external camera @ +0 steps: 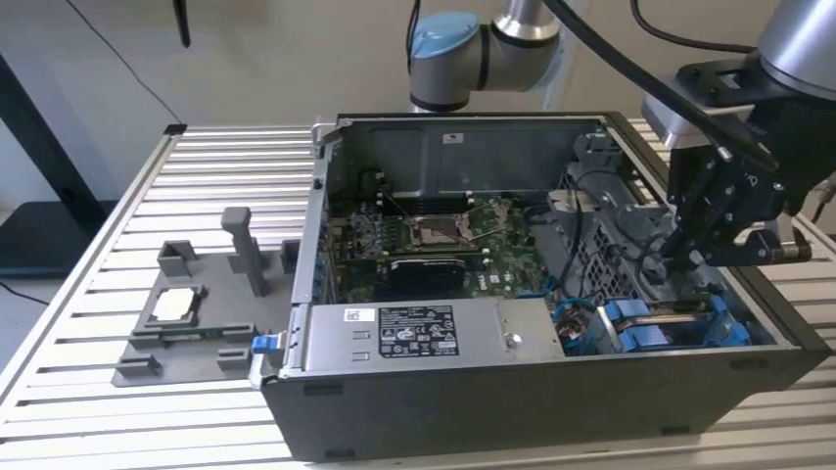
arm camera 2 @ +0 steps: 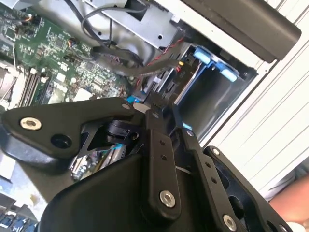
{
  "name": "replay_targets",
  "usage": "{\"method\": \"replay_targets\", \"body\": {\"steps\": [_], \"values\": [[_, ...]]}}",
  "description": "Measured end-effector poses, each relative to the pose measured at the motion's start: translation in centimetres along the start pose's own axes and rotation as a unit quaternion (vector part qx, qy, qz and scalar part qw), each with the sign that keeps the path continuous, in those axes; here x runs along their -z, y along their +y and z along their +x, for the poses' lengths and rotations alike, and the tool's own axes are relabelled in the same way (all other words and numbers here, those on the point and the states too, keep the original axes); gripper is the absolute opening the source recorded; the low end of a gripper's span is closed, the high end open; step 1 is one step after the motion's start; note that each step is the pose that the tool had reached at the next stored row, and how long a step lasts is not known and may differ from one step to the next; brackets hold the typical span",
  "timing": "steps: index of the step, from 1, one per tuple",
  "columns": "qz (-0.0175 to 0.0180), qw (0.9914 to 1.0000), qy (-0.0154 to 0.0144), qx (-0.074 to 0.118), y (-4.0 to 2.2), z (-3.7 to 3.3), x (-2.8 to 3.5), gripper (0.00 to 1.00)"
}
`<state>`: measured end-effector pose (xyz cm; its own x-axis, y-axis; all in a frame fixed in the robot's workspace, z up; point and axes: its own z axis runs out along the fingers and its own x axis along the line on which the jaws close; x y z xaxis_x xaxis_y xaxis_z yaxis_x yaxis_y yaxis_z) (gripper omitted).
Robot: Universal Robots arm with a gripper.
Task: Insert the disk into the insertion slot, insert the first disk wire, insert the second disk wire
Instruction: 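Insert the second disk wire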
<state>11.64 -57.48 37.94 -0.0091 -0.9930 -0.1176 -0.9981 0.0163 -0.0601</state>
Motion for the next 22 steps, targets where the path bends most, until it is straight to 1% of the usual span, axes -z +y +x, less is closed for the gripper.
{"method": "replay_targets", "body": {"steps": [2, 7, 10, 11, 15, 16, 17, 22], "values": [[0.0000, 1.00000, 0.0000, 0.000, 0.33, 0.00, 0.01, 0.24], [0.0002, 1.00000, 0.0000, 0.000, 0.86, 0.02, -0.17, 0.24], [0.0001, 1.00000, 0.0001, 0.000, 0.90, 0.02, -0.25, 0.22], [0.0001, 1.00000, 0.0000, 0.000, 0.91, 0.04, -0.29, 0.16], [-0.0001, 1.00000, 0.0001, 0.000, 0.85, 0.27, -0.62, 0.16], [-0.0011, 1.00000, 0.0002, 0.000, 0.75, 0.37, -0.72, 0.16], [-0.0033, 0.99999, 0.0002, -0.001, 0.59, 0.46, -0.78, 0.16], [-0.0217, 0.99976, 0.0005, -0.003, -0.33, 0.75, -1.06, 0.16]]}}
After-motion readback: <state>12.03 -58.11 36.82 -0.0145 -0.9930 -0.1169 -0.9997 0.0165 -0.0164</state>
